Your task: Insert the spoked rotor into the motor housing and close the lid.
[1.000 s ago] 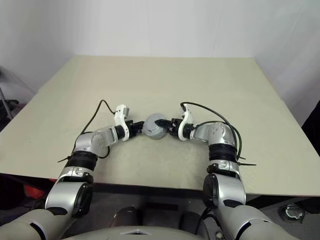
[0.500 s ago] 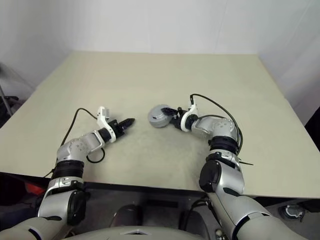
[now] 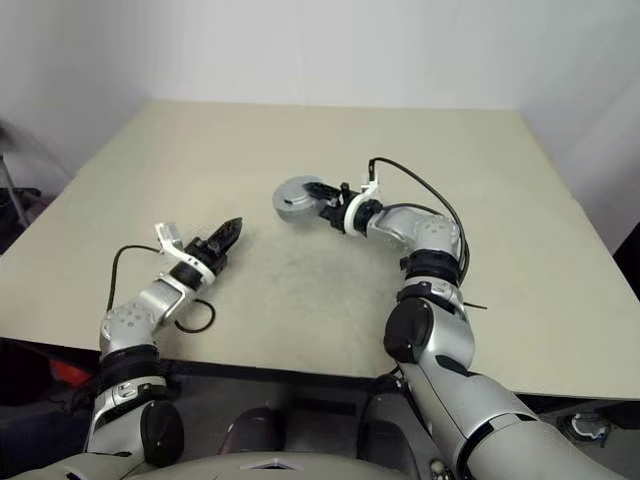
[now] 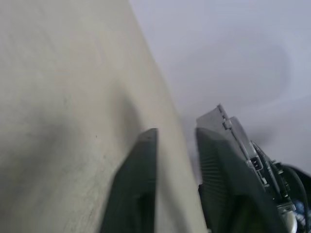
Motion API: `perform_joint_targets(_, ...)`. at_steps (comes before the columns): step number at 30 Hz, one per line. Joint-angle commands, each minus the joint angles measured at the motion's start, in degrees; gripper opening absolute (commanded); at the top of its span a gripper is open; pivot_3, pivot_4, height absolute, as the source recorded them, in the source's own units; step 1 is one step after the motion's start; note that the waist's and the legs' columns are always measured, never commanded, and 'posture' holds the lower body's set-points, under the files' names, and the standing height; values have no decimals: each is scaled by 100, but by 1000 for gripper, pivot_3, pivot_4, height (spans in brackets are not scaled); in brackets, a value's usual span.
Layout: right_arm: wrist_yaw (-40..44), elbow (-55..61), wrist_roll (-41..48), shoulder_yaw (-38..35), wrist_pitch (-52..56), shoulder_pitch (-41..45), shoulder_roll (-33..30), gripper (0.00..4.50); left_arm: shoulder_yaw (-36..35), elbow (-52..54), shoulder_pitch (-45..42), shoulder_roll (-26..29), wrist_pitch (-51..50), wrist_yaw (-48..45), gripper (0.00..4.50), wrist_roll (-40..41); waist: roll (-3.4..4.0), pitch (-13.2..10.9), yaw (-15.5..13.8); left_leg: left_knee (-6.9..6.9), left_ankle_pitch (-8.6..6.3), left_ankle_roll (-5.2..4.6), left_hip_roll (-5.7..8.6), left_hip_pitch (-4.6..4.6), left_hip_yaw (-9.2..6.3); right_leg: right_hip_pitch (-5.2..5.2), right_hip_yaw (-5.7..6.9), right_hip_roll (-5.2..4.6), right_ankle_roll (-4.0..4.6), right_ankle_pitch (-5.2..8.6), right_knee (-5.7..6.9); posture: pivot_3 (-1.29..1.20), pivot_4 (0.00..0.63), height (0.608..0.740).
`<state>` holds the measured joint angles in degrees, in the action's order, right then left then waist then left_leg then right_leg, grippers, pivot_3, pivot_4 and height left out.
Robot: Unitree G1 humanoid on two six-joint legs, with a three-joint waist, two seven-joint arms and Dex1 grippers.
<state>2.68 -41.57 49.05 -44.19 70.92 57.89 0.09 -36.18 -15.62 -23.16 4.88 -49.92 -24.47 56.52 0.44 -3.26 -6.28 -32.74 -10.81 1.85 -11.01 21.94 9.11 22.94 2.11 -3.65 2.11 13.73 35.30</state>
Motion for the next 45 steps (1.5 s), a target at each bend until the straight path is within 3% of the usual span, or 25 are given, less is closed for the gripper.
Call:
perform_joint_targets(1, 20, 161, 421, 10, 149, 382, 44, 2144, -108, 312, -40, -4, -133, 24, 2598, 603, -1, 0, -7, -5, 0, 0, 0, 0, 0, 0, -1, -1, 0, 0, 6, 0, 0, 740)
perform_joint_targets(6, 4, 123, 460, 39, 156, 458, 7, 2144, -235, 94, -157, -47, -529, 428, 4351, 1350, -1, -1, -50, -24, 3, 6, -1, -1, -5, 0, -3, 0, -1, 0, 23, 0, 0, 740)
perform_joint_targets(7, 8, 147, 480, 45, 202, 464, 1, 2144, -260, 22, -184, -55, -647, 511, 4432, 1538, -2, -1, -64, -26, 4, 8, 0, -2, -5, 0, -5, 0, -2, 0, 24, 0, 0, 740)
perform_joint_targets(21, -91, 755, 744, 248, 688, 250, 179, 2144, 173, -717, -862, -242, -836, 526, 4432, 1852, -8, -4, -123, -35, 10, 17, 9, 0, -18, -2, -11, 1, -14, -8, 37, 0, 0, 740)
perform_joint_targets(34, -31, 718, 690, 491, 445, 165, 168, 2144, 560, -1209, -1362, -80, -533, 90, 4432, 1303, -10, -6, -107, -37, 11, 19, 14, 0, -29, -2, -10, 1, -15, -8, 42, 0, 0, 740)
perform_joint_targets(37, -1, 681, 671, 525, 373, 147, 134, 2144, 586, -1246, -1370, -61, -418, 23, 3826, 1177, -10, -6, -107, -38, 11, 19, 14, 1, -32, -2, -9, 1, -15, -8, 42, 0, 0, 740)
perform_joint_targets(41, 38, 631, 659, 584, 289, 124, 97, 2144, 567, -1256, -1338, -45, -385, -43, 2514, 1136, -10, -6, -108, -39, 11, 18, 15, 0, -34, -4, -9, 1, -15, -8, 44, 0, 0, 740)
perform_joint_targets(45, 97, 620, 642, 672, 233, 105, 72, 2144, 554, -1278, -1320, -36, -382, 15, 2434, 1111, -11, -6, -108, -42, 11, 18, 15, 0, -35, -6, -8, 1, -14, -8, 45, 0, 0, 740)
